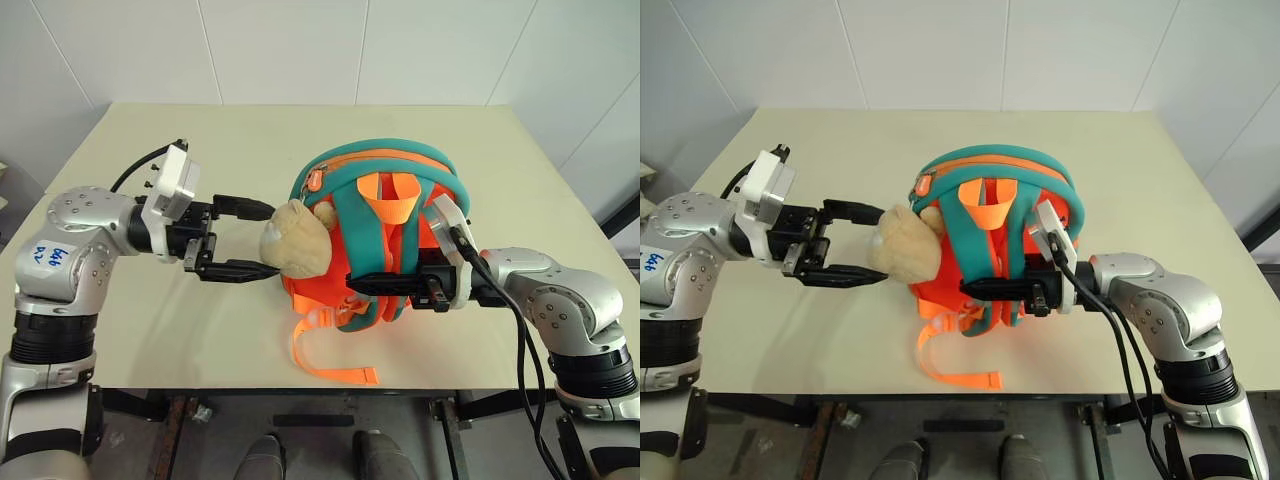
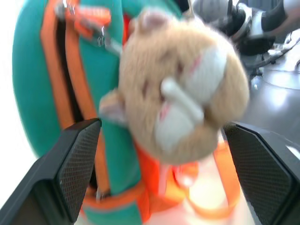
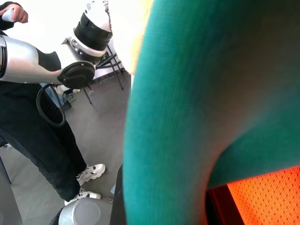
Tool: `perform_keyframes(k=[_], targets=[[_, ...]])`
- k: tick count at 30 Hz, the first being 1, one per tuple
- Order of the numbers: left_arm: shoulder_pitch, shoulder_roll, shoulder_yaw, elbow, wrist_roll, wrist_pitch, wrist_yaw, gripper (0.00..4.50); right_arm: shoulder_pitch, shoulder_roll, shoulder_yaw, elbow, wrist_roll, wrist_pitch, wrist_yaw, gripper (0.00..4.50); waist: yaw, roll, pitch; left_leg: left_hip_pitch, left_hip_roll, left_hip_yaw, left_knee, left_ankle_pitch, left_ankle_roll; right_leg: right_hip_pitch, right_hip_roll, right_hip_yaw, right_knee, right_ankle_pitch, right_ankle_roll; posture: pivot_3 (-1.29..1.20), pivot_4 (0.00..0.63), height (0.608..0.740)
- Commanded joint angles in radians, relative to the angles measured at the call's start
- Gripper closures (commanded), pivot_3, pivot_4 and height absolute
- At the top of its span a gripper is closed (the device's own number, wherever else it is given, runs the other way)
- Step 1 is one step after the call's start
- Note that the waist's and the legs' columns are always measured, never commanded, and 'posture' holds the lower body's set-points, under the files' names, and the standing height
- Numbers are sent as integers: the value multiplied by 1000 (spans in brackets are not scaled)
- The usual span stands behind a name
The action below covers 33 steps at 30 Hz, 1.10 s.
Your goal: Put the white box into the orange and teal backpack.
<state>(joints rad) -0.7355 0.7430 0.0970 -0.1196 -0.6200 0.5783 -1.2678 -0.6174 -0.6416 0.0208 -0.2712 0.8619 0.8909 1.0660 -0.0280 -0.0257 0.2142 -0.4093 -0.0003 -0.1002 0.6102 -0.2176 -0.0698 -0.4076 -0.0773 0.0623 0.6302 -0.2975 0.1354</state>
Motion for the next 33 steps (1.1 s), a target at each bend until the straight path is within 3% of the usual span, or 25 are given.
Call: perform_keyframes(k=[1, 3, 6, 11, 16, 25, 29, 33], targets=[[6, -26, 8, -75, -37, 19, 61, 51, -19, 8, -5, -15, 5, -23, 14, 4500, -2, 0, 0, 0, 0, 0, 0, 0, 0, 0, 0, 0, 0, 0, 0, 0, 150, 740], [7, -71, -2, -98, -25, -4, 107, 51, -19, 11, -2, -14, 3, -25, 14, 4500, -1, 0, 0, 0, 0, 0, 0, 0, 0, 0, 0, 0, 0, 0, 0, 0, 150, 740], [21, -98, 17, -115, -46, -6, 128, 595, -15, 13, -2, -15, 3, -26, 10, 4500, 0, 0, 0, 0, 0, 0, 1, 0, 0, 0, 0, 0, 0, 0, 0, 0, 150, 740], [31, -63, 50, -123, -63, -6, 116, 2081, -6, 15, -4, -19, 3, -27, 7, 4500, 0, 0, 0, 0, 0, 0, 1, 0, 0, 0, 0, 0, 0, 0, 0, 0, 150, 740], [1, 39, 87, -64, -47, -6, 97, 3308, -2, 14, -3, -21, 1, -29, 6, 4500, -3, 0, 0, 0, 0, 0, 0, 0, 0, 0, 0, 0, 0, 0, 0, 0, 150, 740], [22, 264, 78, 175, 38, -58, -48, 3308, 8, 11, -6, -25, 0, -31, 3, 4500, -5, 0, 0, 1, 0, 1, -1, 0, 0, 0, 0, 0, -1, 0, -1, 0, 150, 740], [69, 254, 27, 297, 157, -211, -47, 3308, 13, 15, -12, -31, 3, -30, -10, 4500, -3, 0, 0, 1, 0, 1, -2, 0, 1, 0, 0, 0, -1, 0, -1, 0, 150, 740], [70, 132, -41, 507, 280, -419, 19, 3308, 25, 23, -21, -44, 14, -24, -34, 4500, 0, 2, -1, 3, 0, 1, -2, 0, 1, 2, 0, 0, -1, 0, -1, 0, 150, 740]])
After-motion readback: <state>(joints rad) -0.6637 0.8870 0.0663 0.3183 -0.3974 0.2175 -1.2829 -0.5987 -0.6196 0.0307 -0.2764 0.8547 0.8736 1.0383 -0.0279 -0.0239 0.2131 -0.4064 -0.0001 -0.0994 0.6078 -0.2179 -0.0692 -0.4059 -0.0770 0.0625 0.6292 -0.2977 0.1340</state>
